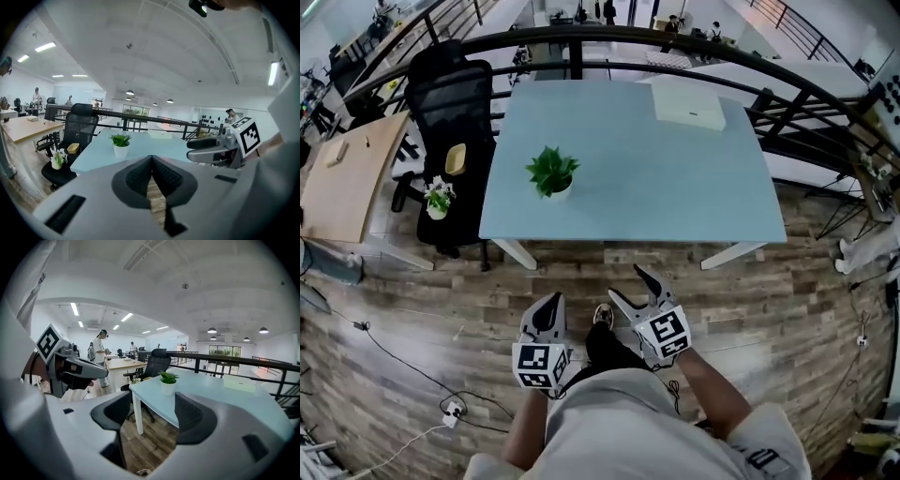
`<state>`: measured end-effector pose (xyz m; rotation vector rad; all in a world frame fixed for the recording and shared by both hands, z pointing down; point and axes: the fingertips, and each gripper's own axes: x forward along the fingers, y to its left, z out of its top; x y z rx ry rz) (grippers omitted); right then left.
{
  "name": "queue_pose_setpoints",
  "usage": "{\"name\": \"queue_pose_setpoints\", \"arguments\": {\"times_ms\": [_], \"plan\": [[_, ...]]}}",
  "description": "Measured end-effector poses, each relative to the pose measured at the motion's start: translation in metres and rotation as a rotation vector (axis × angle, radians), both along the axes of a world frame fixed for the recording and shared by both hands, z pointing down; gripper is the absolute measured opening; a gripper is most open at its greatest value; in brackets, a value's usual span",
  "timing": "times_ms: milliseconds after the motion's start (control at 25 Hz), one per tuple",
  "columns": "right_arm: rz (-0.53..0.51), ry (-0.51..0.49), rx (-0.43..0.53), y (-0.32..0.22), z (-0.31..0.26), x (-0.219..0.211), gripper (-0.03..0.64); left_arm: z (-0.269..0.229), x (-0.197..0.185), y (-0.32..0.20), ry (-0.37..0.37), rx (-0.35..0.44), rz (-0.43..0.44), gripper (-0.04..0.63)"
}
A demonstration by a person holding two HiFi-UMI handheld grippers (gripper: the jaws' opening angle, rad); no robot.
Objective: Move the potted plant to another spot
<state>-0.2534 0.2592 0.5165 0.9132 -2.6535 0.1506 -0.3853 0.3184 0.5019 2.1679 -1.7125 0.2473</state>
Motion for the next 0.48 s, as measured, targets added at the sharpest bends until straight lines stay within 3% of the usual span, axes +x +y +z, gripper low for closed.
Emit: {"name": "queue_pose_setpoints", "arguments": {"times_ms": [280, 480], "plan": [[-0.016, -0.065, -0.009, -0.085, -0.008, -0.03, 0.314, -0.003, -0.029, -0.084, -0.029, -0.024, -0.017, 0.012], [-0.034, -0.065, -0.062, -0.109, 0.02, -0.035, 0.318, 0.024, -0.032, -0.119, -0.038, -0.079, -0.009, 0.012]]}}
